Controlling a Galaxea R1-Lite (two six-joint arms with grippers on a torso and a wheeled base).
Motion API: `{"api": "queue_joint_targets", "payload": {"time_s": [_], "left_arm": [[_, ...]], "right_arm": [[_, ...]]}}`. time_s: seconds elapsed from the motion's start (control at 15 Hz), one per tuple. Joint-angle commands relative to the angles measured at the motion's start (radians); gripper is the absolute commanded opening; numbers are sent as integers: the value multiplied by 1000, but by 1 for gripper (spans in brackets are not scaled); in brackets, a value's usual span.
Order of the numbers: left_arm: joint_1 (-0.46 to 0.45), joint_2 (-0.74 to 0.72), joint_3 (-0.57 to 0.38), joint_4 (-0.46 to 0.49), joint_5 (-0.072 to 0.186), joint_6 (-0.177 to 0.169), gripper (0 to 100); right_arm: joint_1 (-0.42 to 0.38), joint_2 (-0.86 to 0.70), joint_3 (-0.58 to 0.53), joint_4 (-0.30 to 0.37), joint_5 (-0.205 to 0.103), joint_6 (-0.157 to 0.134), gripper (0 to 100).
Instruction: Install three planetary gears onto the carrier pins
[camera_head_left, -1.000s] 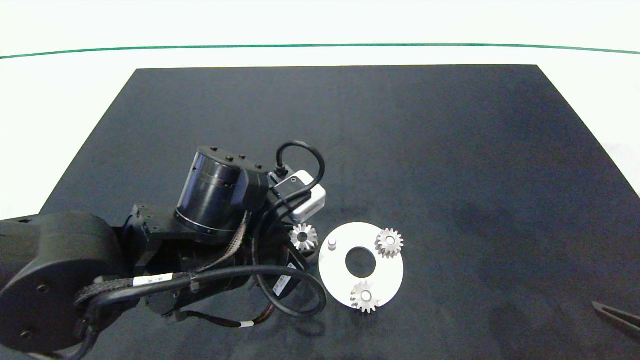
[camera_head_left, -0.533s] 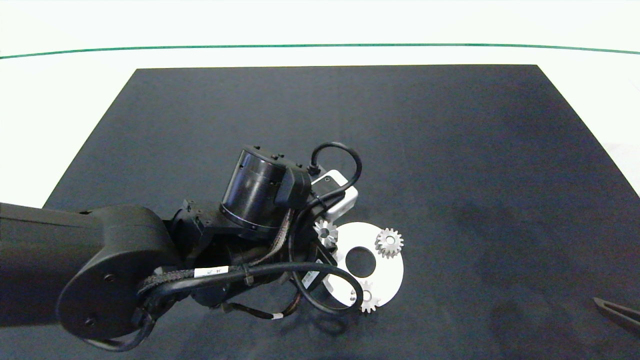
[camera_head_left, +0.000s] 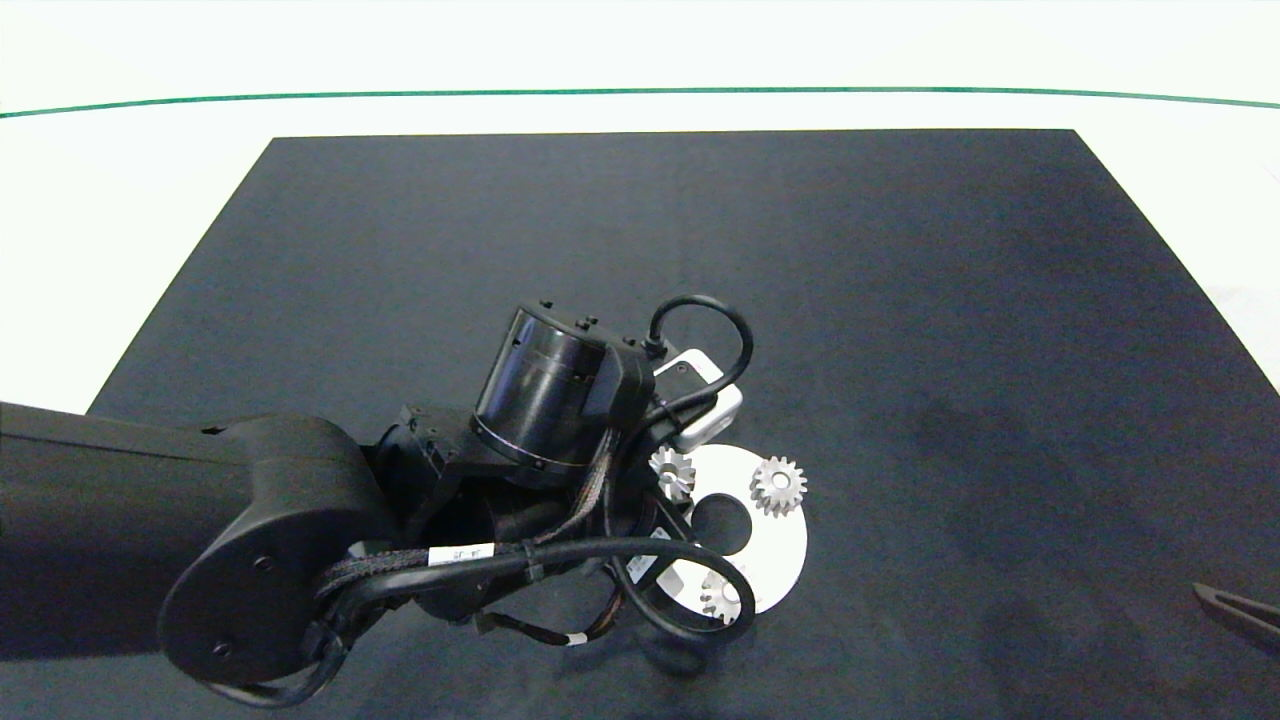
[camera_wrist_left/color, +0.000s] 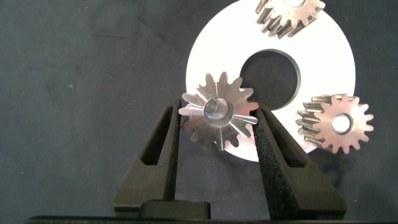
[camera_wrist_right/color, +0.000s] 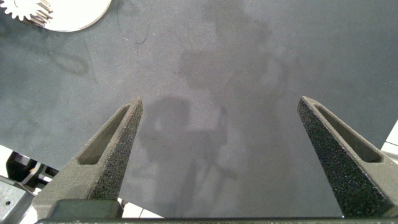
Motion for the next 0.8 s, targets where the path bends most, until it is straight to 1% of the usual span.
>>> {"api": "queue_joint_targets", "payload": {"time_s": [0.07,0.4,0.8], "left_arm": [[-11,19,-4,-21,1,1,16],[-21,53,-5,-49,1,0,16],[-9,42,-21,-41,1,15,16]], "right_arm": [[1,-1,-2,3,-3,-1,100],[1,-1,-2,3,-3,-1,100],[1,1,-11,3,-1,-1,100]]}}
